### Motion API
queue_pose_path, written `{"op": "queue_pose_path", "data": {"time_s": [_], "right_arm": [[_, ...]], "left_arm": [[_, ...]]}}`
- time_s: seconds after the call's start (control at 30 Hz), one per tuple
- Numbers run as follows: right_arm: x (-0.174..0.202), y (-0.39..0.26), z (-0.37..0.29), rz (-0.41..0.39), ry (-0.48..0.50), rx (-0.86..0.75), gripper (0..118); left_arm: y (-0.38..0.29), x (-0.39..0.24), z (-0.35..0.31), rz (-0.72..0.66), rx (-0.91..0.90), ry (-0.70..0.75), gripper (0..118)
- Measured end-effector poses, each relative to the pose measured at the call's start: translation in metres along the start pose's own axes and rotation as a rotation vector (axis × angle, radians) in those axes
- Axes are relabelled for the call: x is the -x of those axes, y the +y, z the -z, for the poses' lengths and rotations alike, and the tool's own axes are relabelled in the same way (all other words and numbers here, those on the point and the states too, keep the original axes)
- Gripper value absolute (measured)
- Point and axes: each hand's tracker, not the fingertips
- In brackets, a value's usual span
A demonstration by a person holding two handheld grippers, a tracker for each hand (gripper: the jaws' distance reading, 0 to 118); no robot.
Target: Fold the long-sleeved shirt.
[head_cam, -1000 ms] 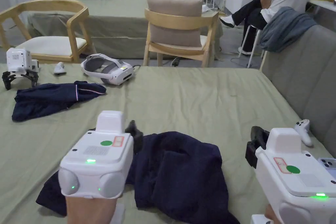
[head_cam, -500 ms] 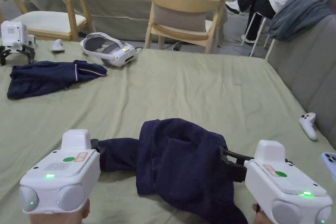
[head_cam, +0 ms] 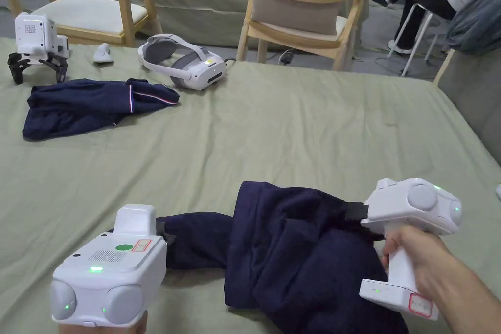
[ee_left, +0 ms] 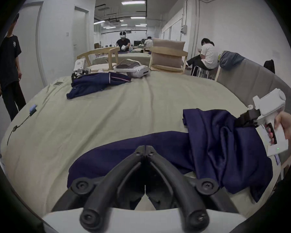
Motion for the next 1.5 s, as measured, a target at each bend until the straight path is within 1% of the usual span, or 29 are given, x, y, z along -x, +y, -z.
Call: {"op": "queue_pose_path", "data": {"time_s": [0.03,0.07,0.1,0.17,0.2,0.23,0.27,0.33,0.37,0.4,0.43,0.47,0.5,0.53,0.57,0.6,0.63,0.7,0.73,0.83,0.9,1.0,1.1,1.17,1.27,1.3,1.37,1.47,1.5], "right_arm": [[-0.001,-0.002,-0.001,0.01,-0.003,-0.035,28],[-0.004,-0.004,-0.003,0.01,0.02,-0.066,21],[-0.006,-0.005,-0.005,0.015,0.059,-0.077,14],[-0.008,-0.011,-0.014,0.022,0.06,-0.101,10],[-0.008,-0.014,-0.018,0.003,0.063,-0.119,10],[-0.008,-0.017,-0.023,-0.017,0.066,-0.138,9],[-0.008,-0.018,-0.025,-0.02,0.064,-0.149,9],[0.001,-0.024,-0.036,-0.034,0.05,-0.178,9],[0.002,-0.026,-0.038,-0.036,0.055,-0.191,9],[0.005,-0.03,-0.041,-0.039,0.064,-0.203,9],[-0.004,-0.024,-0.034,-0.037,0.072,-0.204,9],[-0.004,-0.025,-0.036,-0.04,0.074,-0.212,9],[-0.004,-0.027,-0.04,-0.045,0.084,-0.224,9],[-0.004,-0.029,-0.045,-0.049,0.101,-0.24,9],[-0.006,-0.032,-0.051,-0.053,0.111,-0.251,9],[-0.005,-0.033,-0.057,-0.062,0.127,-0.268,9],[-0.003,-0.035,-0.068,-0.072,0.143,-0.293,9],[0.001,-0.04,-0.09,-0.098,0.181,-0.355,9],[0.004,-0.043,-0.105,-0.124,0.202,-0.388,9],[0.015,-0.05,-0.151,-0.196,0.233,-0.48,9],[0.02,-0.05,-0.182,-0.226,0.242,-0.554,9],[0.032,-0.043,-0.232,-0.285,0.254,-0.674,8],[0.047,-0.029,-0.283,-0.321,0.274,-0.78,8],[0.058,-0.019,-0.318,-0.378,0.298,-0.85,8],[0.08,-0.008,-0.367,-0.502,0.256,-0.972,8],[0.085,-0.002,-0.381,-0.522,0.239,-1.01,8],[0.092,0.014,-0.406,-0.507,0.23,-1.038,8],[0.107,0.035,-0.434,-0.527,0.15,-1.102,8],[0.113,0.043,-0.442,-0.512,0.133,-1.113,8]], "left_arm": [[0.001,0.003,0.006,-0.006,0.013,-0.001,3],[0.003,0.005,0.012,-0.004,0.029,-0.004,5],[0.005,0.008,0.019,-0.008,0.051,-0.005,17],[0.009,0.013,0.037,-0.016,0.102,0.005,81],[0.011,0.016,0.048,-0.033,0.132,0.02,106],[0.013,0.02,0.058,-0.055,0.147,0.04,108],[0.016,0.023,0.063,-0.059,0.123,0.034,106],[0.015,0.026,0.085,-0.089,0.201,0.046,109],[0.014,0.028,0.096,-0.091,0.242,0.051,109],[0.011,0.03,0.107,-0.107,0.316,0.057,105],[0.006,0.033,0.116,-0.102,0.379,0.048,83],[0.0,0.033,0.121,-0.104,0.391,0.048,78],[0.001,0.034,0.111,-0.055,0.276,0.162,62],[0.007,0.032,0.103,-0.056,0.262,0.067,10],[0.011,0.034,0.097,-0.055,0.265,0.048,7],[0.014,0.036,0.088,-0.092,0.238,0.009,6],[0.018,0.037,0.074,-0.155,0.193,0.014,6],[0.033,0.039,0.052,-0.162,0.125,-0.053,6],[0.041,0.037,0.034,-0.153,0.066,-0.025,6],[0.074,0.037,-0.014,-0.126,-0.06,-0.044,6],[0.1,0.036,-0.047,-0.114,-0.161,-0.055,6],[0.149,0.032,-0.102,-0.076,-0.309,-0.048,6],[0.198,0.028,-0.15,-0.033,-0.422,-0.04,6],[0.229,0.027,-0.176,-0.023,-0.484,-0.036,6],[0.272,0.028,-0.206,-0.003,-0.567,-0.004,6],[0.288,0.029,-0.214,-0.008,-0.583,0.008,6],[0.316,0.031,-0.228,-0.025,-0.598,0.011,6],[0.351,0.032,-0.239,-0.03,-0.638,0.02,6],[0.362,0.031,-0.243,-0.035,-0.643,0.028,6]]}}
